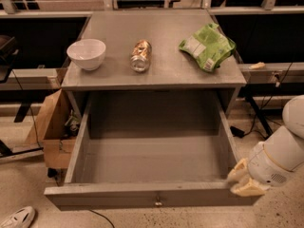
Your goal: Open top drawer
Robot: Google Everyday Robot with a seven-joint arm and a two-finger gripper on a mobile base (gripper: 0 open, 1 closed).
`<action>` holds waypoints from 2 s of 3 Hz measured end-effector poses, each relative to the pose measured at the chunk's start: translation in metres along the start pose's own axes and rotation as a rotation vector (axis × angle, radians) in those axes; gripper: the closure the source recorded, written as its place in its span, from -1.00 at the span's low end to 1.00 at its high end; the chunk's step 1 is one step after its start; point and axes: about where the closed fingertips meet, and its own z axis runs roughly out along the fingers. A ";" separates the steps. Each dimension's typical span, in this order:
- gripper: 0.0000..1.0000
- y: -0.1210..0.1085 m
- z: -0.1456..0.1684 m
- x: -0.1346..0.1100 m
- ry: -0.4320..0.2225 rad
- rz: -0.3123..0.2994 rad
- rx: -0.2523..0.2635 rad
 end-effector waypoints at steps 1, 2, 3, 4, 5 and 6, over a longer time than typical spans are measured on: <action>0.62 -0.001 0.000 0.000 0.000 0.000 0.000; 0.16 0.010 -0.005 0.011 0.014 0.004 -0.006; -0.30 0.021 -0.010 0.022 0.032 0.012 -0.008; -0.77 0.049 -0.016 0.049 0.066 -0.004 -0.045; -1.00 0.074 -0.007 0.066 0.085 -0.040 -0.101; -1.00 0.087 0.007 0.069 0.091 -0.065 -0.144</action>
Offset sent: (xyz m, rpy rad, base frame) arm -0.1070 -0.0988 0.0293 -0.0954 0.0692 0.0021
